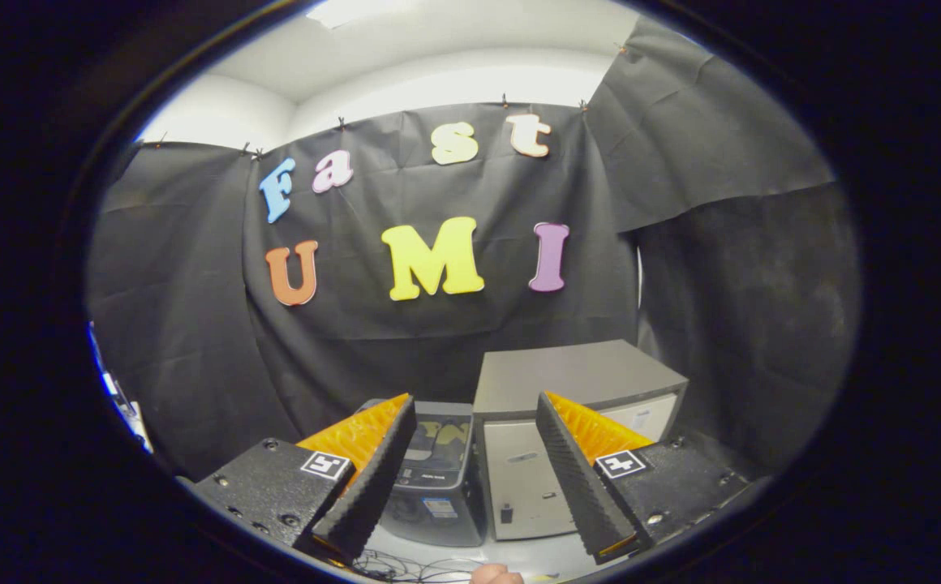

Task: Put the clothes into the washing machine and then close the washing machine lid.

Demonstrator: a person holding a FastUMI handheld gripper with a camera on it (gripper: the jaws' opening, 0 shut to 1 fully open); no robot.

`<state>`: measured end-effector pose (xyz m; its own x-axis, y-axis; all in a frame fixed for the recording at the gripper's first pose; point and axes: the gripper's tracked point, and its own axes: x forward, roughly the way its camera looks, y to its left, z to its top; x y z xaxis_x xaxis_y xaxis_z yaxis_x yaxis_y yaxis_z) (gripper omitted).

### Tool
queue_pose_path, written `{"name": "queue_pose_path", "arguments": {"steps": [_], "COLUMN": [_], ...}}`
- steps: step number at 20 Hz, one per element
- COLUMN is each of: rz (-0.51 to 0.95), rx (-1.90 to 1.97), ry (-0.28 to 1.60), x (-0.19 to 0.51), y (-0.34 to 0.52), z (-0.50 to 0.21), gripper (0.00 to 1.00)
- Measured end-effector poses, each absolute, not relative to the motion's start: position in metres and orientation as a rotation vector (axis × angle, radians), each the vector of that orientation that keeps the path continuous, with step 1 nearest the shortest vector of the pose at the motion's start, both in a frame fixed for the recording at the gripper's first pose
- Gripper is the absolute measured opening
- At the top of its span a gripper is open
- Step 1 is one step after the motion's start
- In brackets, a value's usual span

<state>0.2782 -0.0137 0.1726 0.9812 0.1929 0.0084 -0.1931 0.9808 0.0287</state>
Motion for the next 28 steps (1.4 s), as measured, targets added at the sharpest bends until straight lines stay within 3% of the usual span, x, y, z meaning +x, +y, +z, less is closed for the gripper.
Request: {"name": "queue_pose_path", "arguments": {"steps": [13, 28], "rz": [0.299, 0.290], "rx": [0.010, 0.059], "ry": [-0.051, -0.053], "x": [0.200, 0.189], "y": [-0.072, -0.093], "z": [0.175, 0.177], "gripper": [0.97, 0.97]}}
